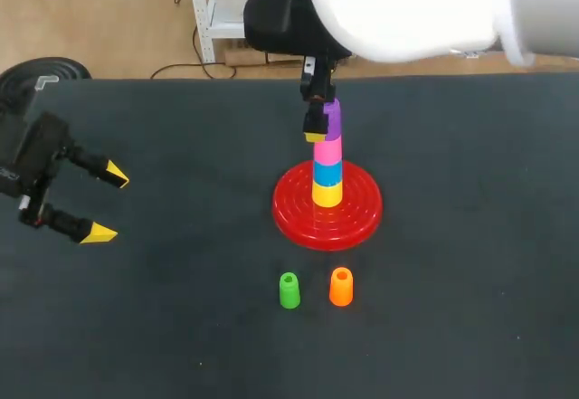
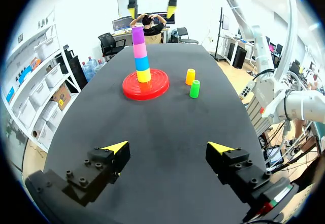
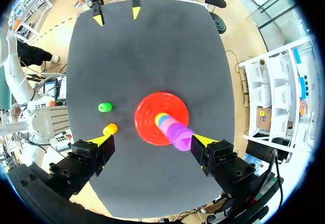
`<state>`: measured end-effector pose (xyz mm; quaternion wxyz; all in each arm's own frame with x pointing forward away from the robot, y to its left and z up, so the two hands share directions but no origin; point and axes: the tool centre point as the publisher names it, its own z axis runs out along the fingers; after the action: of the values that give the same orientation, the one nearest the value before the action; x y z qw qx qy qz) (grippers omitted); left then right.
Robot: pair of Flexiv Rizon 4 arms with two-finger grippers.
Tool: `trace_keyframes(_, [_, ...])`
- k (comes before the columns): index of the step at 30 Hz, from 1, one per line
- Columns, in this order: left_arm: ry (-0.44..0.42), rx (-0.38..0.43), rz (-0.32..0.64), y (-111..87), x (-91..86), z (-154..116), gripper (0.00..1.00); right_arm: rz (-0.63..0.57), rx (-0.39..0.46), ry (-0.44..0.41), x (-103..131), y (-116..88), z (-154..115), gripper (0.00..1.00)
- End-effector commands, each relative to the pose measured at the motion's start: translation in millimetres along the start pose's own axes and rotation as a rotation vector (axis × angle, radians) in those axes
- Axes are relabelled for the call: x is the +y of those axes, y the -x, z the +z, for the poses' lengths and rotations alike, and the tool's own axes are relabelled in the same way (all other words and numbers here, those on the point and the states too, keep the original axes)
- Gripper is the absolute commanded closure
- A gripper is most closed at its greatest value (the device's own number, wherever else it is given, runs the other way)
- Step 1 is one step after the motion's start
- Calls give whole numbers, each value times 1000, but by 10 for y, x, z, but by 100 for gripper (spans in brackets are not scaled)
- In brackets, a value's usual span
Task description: Pick up and stack the cylinders on the red base in this order: pink,purple,orange,green
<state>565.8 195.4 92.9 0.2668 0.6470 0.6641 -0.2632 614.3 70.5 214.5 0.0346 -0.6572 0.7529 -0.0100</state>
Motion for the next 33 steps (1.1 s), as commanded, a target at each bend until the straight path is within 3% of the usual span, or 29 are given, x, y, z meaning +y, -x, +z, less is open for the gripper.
trace_keyframes(1, [1,-3,2,-13,2,3,0,5,-29,-100,250,-115,-44,0])
trace_keyframes(9, [1,-3,2,-13,2,3,0,23,-50,-105,656,-145,51,0])
trace_keyframes(17, [1,-3,2,-13,2,3,0,47,-70,-52,917,-205,250,0])
trace_keyframes(33, [1,-3,2,-13,2,3,0,58,-81,59,1069,-181,621,0])
